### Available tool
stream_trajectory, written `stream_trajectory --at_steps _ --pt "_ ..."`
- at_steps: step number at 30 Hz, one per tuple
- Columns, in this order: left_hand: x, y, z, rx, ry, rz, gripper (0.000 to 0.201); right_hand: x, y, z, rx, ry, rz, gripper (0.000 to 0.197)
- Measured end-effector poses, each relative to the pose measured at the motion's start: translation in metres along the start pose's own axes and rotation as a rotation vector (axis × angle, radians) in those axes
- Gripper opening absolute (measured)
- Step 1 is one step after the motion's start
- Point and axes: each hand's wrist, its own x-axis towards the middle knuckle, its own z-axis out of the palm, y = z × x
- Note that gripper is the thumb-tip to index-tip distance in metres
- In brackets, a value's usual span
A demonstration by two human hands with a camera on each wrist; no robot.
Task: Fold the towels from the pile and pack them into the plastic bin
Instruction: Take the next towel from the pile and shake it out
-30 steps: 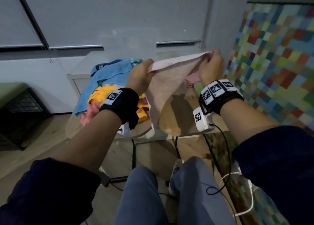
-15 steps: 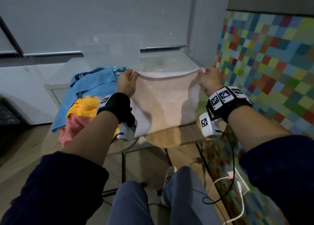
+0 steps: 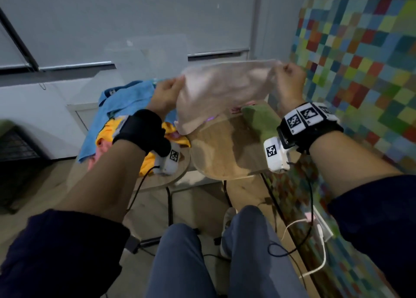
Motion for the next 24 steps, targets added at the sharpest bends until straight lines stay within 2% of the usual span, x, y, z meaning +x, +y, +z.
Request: stream_trajectory --at_steps 2,5,7,9,13,19,22,24 --pt "-0.032 -0.027 0.007 -0.013 -0.129 -0.162 0.034 -0.016 0.027 -0.012 -0.024 -0.074 0.174 0.025" --pt "-0.082 -0.061 0.017 -0.132 -0.229 -0.412 0.023 -0.047 0.066 -0.03 -0.201 -0.248 0.409 0.007" --pt "-0.106 -0.077 0.021 -0.144 -0.279 -0.549 0.021 -0.065 0.087 -0.039 -0.319 -0.33 0.453 0.008" --pt "-0.121 -0.085 0.024 -0.124 -0.281 -0.646 0.021 -0.075 0.106 -0.046 -0.395 -0.412 0.488 0.02" --pt "-0.125 -0.087 0.025 -0.107 -0.225 -0.661 0.022 -0.075 0.121 -0.048 -0.529 -0.476 0.486 0.014" --pt "-0.102 -0.083 0.027 -0.191 -0.079 -0.616 0.013 -0.061 0.112 -0.019 -0.576 -0.448 0.21 0.031" --pt "-0.094 -0.084 0.03 -0.114 0.013 -0.574 0.019 -0.055 0.109 -0.002 -0.586 -0.407 0.117 0.02" --pt "-0.093 -0.091 0.03 -0.041 0.034 -0.561 0.019 -0.051 0.118 0.007 -0.638 -0.399 0.12 0.017"
